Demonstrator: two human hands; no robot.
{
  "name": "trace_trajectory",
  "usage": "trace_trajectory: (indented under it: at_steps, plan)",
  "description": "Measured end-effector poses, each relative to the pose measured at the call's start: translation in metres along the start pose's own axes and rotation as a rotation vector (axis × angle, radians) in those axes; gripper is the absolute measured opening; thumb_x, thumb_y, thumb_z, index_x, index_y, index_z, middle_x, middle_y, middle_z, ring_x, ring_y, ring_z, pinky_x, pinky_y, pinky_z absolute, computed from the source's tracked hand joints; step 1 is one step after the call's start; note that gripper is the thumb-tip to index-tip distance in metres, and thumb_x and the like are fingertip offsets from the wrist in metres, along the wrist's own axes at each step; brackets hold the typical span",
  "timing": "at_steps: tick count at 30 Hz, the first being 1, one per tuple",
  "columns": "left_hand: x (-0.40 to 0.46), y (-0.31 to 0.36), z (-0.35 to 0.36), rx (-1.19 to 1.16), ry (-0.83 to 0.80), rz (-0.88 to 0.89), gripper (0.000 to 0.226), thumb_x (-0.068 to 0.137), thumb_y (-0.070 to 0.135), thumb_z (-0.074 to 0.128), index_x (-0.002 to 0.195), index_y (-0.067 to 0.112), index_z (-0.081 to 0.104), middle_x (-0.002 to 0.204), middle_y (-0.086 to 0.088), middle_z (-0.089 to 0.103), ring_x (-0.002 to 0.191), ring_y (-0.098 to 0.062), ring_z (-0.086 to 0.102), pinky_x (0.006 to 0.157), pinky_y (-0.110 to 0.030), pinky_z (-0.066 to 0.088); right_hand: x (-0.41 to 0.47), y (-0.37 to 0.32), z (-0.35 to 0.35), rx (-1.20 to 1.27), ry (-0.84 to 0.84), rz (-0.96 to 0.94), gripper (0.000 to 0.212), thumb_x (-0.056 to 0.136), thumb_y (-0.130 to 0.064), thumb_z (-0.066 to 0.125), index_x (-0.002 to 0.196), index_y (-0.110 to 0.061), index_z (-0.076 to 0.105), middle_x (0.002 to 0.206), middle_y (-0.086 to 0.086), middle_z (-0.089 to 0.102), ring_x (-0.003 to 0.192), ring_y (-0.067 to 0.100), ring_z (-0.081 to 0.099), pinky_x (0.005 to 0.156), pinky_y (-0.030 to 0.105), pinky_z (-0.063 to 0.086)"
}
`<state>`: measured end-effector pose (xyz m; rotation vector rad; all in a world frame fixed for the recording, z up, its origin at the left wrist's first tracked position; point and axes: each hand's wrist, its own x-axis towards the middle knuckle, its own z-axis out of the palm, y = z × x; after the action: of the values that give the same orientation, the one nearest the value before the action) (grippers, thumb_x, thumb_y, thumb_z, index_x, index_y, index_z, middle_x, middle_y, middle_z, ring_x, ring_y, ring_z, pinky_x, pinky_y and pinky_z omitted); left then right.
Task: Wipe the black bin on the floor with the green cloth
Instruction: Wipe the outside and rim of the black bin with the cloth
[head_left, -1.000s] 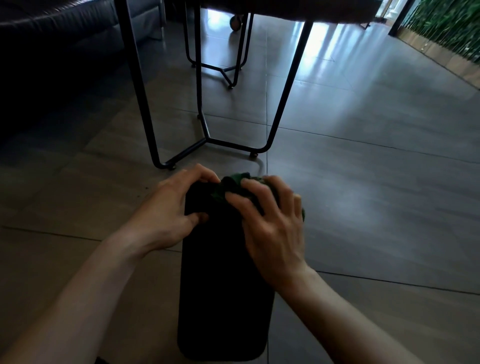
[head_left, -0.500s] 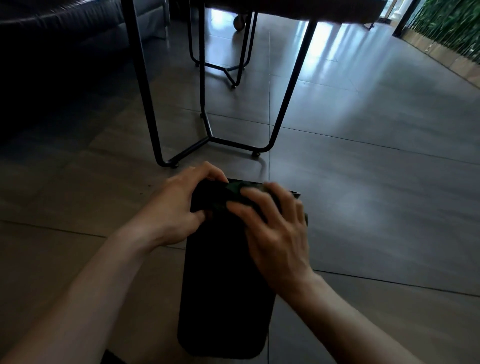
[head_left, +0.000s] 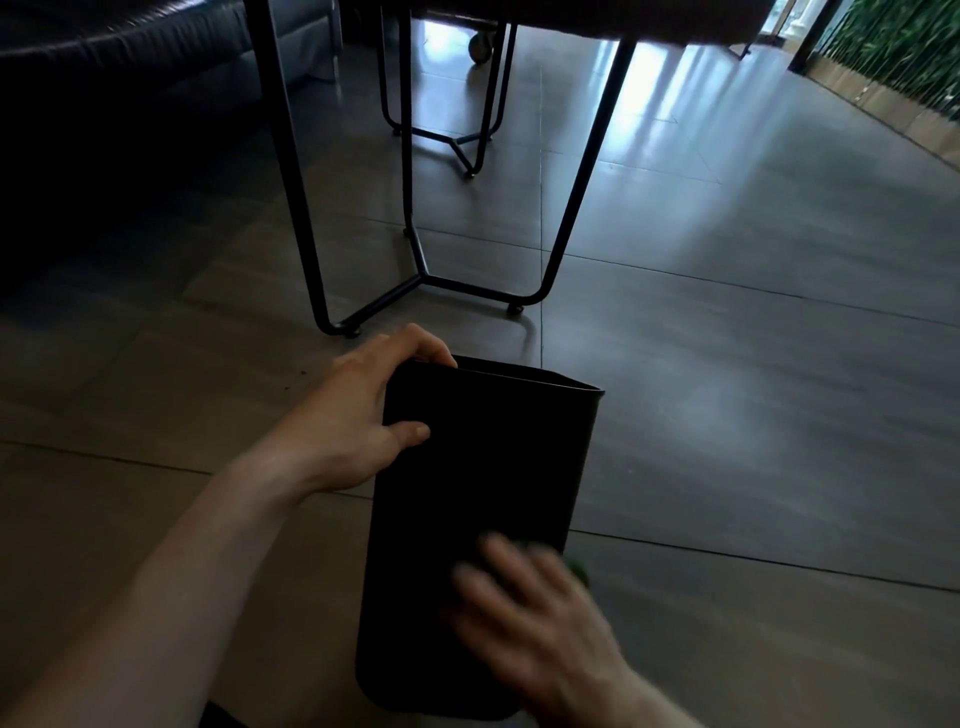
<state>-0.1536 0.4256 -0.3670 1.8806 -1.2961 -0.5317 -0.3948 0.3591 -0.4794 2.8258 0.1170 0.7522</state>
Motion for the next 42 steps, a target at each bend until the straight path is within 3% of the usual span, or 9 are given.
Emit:
trace_trajectory:
  at_steps: [5, 15, 17, 20, 26, 32, 35, 39, 42]
  plan:
    - [0.001, 0.000, 0.000, 0.004, -0.002, 0.035, 0.054, 0.076, 0.001, 0.076, 0.111, 0.038, 0.057, 0.115, 0.012, 0.064, 0.118, -0.011, 0.061, 0.107, -0.045, 0.048, 0.075, 0.056, -0.019, -0.029, 0.219, 0.422, 0.023, 0.104, -0.027, 0.058, 0.123, -0.023, 0.071, 0.128, 0.008, 0.068, 0.128, 0.035, 0.050, 0.089, 0.044, 0.045]
    - [0.002, 0.000, 0.001, 0.032, 0.001, -0.006, 0.053, 0.075, 0.005, 0.077, 0.111, 0.038, 0.056, 0.114, 0.012, 0.063, 0.116, -0.013, 0.060, 0.106, -0.046, 0.048, -0.020, -0.026, 0.010, 0.009, -0.410, -0.118, 0.050, 0.082, -0.036, 0.071, 0.125, -0.025, 0.049, 0.135, -0.001, 0.044, 0.126, 0.020, 0.048, 0.089, 0.027, 0.057]
    - [0.002, 0.000, 0.001, 0.031, -0.003, -0.008, 0.050, 0.075, 0.008, 0.076, 0.110, 0.037, 0.056, 0.113, 0.014, 0.063, 0.115, -0.012, 0.060, 0.106, -0.046, 0.048, -0.025, -0.035, 0.005, -0.048, -0.389, -0.106, 0.031, 0.094, -0.026, 0.057, 0.124, -0.026, 0.047, 0.132, -0.003, 0.044, 0.123, 0.014, 0.050, 0.086, 0.021, 0.057]
    - [0.003, 0.000, 0.002, -0.029, 0.002, -0.039, 0.041, 0.073, 0.030, 0.073, 0.109, 0.037, 0.057, 0.108, 0.014, 0.062, 0.107, -0.009, 0.062, 0.097, -0.045, 0.053, -0.023, -0.038, -0.013, 0.051, -0.284, 0.105, 0.037, 0.113, -0.020, 0.022, 0.109, -0.034, 0.056, 0.114, -0.008, 0.063, 0.109, 0.016, 0.060, 0.074, 0.024, 0.057]
    - [0.008, -0.007, 0.011, 0.082, 0.144, -0.066, 0.040, 0.076, 0.069, 0.058, 0.092, 0.034, 0.048, 0.097, 0.013, 0.057, 0.087, -0.007, 0.059, 0.070, -0.033, 0.046, 0.002, 0.017, -0.085, 0.503, -0.045, 0.830, 0.008, 0.091, -0.037, 0.062, 0.094, -0.035, 0.069, 0.080, -0.011, 0.066, 0.069, 0.015, 0.065, 0.063, 0.031, 0.054]
    - [0.008, -0.016, -0.001, -0.046, 0.150, -0.197, 0.051, 0.078, 0.077, 0.056, 0.080, 0.026, 0.050, 0.125, 0.013, 0.063, 0.117, -0.012, 0.059, 0.097, -0.043, 0.047, 0.013, 0.104, -0.142, 0.836, -0.164, 1.395, 0.045, 0.071, -0.067, 0.069, 0.078, -0.023, 0.066, 0.055, 0.020, 0.067, 0.038, 0.038, 0.061, 0.037, 0.040, 0.051]
    - [0.006, -0.021, -0.004, -0.079, 0.171, -0.239, 0.045, 0.088, 0.062, 0.058, 0.080, 0.018, 0.051, 0.128, 0.011, 0.062, 0.119, -0.013, 0.057, 0.097, -0.042, 0.046, 0.018, 0.139, -0.122, 0.474, -0.296, 1.271, 0.048, 0.069, -0.074, 0.070, 0.086, -0.030, 0.064, 0.068, 0.008, 0.073, 0.052, 0.031, 0.067, 0.048, 0.040, 0.057]
    - [0.007, -0.028, -0.007, -0.171, 0.171, -0.281, 0.041, 0.089, 0.049, 0.062, 0.085, 0.009, 0.055, 0.128, 0.007, 0.062, 0.118, -0.013, 0.057, 0.095, -0.041, 0.043, 0.042, 0.166, -0.077, 0.004, -0.609, 0.808, 0.059, 0.091, -0.064, 0.063, 0.144, -0.057, 0.038, 0.108, -0.005, 0.068, 0.084, 0.014, 0.057, 0.068, 0.030, 0.049]
    - [0.007, -0.031, -0.010, -0.179, 0.202, -0.335, 0.044, 0.073, 0.050, 0.052, 0.091, 0.010, 0.060, 0.128, 0.010, 0.061, 0.115, -0.012, 0.056, 0.102, -0.048, 0.044, 0.062, 0.160, -0.051, -0.053, -0.691, 0.579, 0.046, 0.102, -0.056, 0.053, 0.145, -0.060, 0.038, 0.095, -0.012, 0.046, 0.087, 0.011, 0.044, 0.065, 0.028, 0.038]
